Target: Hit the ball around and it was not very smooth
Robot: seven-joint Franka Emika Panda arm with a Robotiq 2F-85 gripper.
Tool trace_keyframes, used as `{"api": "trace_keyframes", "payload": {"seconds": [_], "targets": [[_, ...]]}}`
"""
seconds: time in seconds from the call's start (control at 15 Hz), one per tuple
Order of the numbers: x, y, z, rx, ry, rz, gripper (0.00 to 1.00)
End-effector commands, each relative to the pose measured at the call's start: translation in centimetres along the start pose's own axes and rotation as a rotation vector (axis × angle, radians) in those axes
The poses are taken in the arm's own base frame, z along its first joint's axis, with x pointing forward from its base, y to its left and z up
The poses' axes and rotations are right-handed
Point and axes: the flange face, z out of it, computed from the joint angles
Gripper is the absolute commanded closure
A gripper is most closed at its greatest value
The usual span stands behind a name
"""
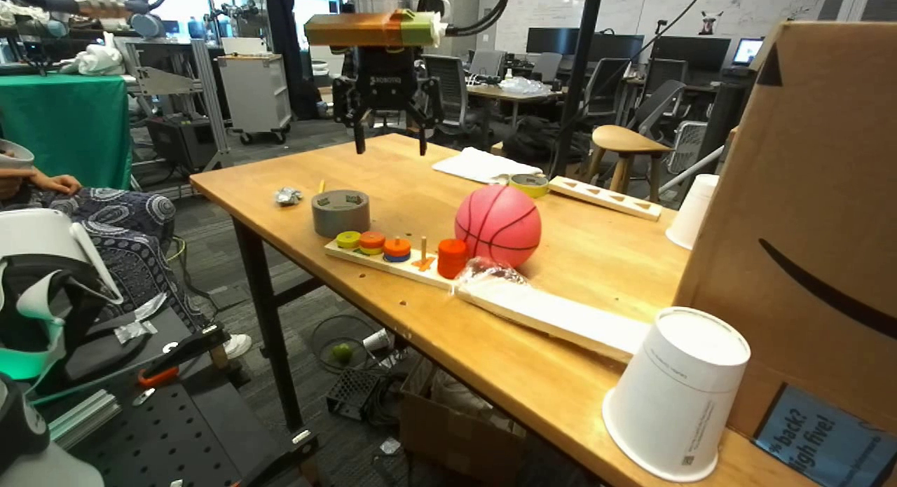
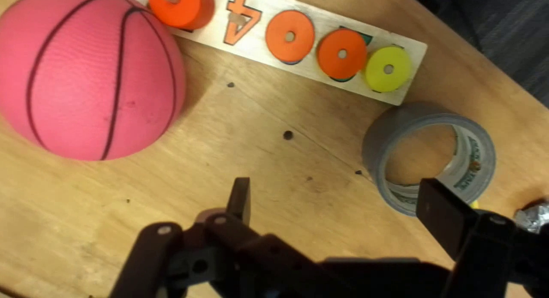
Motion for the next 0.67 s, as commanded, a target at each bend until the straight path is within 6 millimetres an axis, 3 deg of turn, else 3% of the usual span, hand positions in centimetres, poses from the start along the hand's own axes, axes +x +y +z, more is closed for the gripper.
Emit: {"api": "trace_keyframes", "payload": {"seconds": [0.0, 0.6], "targets": [[0.5, -0.7, -0.1, 0.087, 0.022, -0.047, 0.0], [-0.3, 1.1, 3.6, 0.168, -0.003, -0.038, 0.0]]}}
